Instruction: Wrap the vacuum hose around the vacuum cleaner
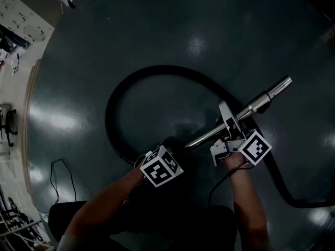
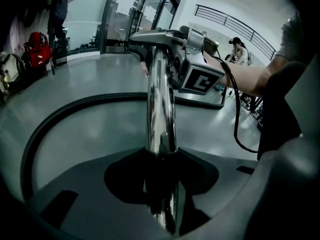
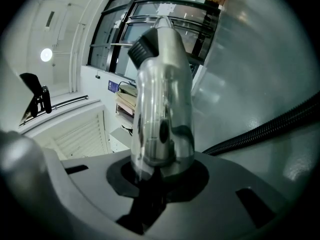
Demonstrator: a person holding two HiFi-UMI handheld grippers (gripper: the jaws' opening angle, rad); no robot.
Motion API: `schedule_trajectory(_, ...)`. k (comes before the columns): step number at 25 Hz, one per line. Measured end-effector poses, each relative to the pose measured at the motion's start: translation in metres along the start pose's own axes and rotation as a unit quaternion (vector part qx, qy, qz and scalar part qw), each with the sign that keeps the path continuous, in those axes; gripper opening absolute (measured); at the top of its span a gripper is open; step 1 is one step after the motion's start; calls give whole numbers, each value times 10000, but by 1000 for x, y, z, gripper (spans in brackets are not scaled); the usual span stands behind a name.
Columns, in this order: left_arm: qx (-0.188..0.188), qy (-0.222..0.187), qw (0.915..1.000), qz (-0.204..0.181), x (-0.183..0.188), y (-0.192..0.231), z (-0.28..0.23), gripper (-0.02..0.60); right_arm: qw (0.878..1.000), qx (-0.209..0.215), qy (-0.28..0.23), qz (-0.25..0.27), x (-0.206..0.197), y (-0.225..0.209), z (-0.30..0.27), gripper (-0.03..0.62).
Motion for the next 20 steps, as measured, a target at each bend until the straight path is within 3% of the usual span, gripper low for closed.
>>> schedule_trajectory(8,-158,-217,9996,56,6,-3,7,164,9994,-228,-146,-209,-5,-5,6,152)
schedule_trajectory(13,-170,-265,9995,55,9,-3,5,163,9971,-461,-93,-590,-20,-18,9,152)
schedule_trajectory(17,-173,-225,9996,90,25,-4,4,163,9966,-563,57,-603,-17,-16,7,152)
schedule_trajectory(20,-160,-163,9996,184,42,-6,6,163,9910,-1137,384,-600,-19,-15,6,152)
Point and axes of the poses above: the fingertips, and each gripper's own axes: z backward along the fingers, y to its left, x out of its top, the point moved 10 cm from there along z, backward along the fingers, and after that the axes turned 15 degrees about y, right-handed, at the moved point
